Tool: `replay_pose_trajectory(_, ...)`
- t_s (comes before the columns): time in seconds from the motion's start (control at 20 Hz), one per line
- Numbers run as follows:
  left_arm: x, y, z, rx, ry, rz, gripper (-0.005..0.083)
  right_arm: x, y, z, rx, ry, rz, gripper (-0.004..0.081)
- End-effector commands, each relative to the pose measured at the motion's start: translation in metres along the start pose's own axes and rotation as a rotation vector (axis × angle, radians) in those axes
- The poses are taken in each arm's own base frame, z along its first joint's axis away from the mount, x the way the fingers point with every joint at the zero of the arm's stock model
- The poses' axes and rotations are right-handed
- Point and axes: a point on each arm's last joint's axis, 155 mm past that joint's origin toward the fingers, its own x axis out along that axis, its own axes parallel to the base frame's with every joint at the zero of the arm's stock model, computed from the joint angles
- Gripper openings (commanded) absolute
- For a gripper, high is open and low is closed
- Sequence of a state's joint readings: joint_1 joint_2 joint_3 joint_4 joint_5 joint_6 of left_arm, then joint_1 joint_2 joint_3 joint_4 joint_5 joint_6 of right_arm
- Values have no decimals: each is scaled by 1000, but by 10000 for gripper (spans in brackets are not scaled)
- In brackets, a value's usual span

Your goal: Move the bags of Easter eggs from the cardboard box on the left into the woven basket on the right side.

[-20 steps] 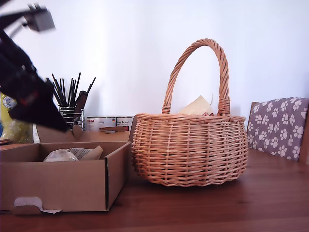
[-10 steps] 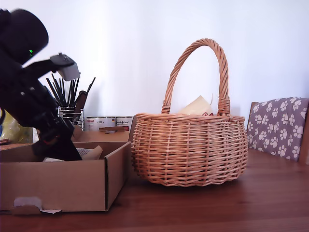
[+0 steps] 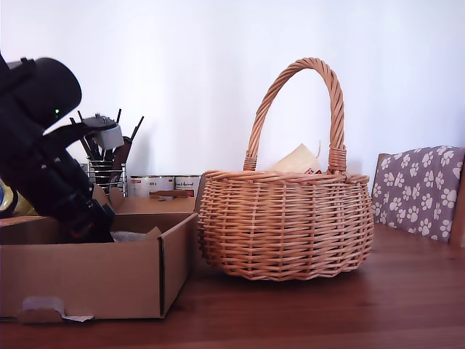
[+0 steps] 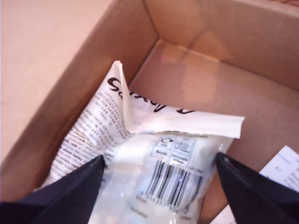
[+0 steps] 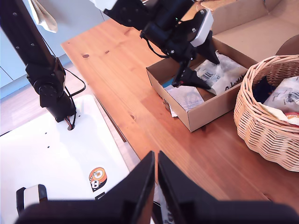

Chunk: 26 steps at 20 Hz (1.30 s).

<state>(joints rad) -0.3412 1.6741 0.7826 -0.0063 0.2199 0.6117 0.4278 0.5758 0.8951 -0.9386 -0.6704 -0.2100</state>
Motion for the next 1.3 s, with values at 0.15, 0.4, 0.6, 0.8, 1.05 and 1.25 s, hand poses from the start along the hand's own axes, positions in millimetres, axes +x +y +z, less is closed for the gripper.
replay_pose_trajectory(0.15,20,-34,-47,-81,139,-129,691,-1,1,3,-13,-13,0,-13)
replay_pose_trajectory(0.4,17,-27,-37,-112,134,-117,351,-1,1,4,-15,-16,0,-13)
replay_pose_trajectory(0.6,13,-24,-31,-139,152,-127,201,-1,1,4,-15,-15,0,-13)
replay_pose_trajectory(0.8,-7,-21,-15,-165,124,-118,160,-1,1,4,-15,-15,-1,-13)
replay_pose_trajectory(1.05,-58,-12,22,-167,18,-62,160,-1,1,4,-14,-14,-1,-13)
replay_pose_trajectory(1.25,-106,-36,82,-217,-212,-165,160,-1,1,4,-14,-14,-1,-13)
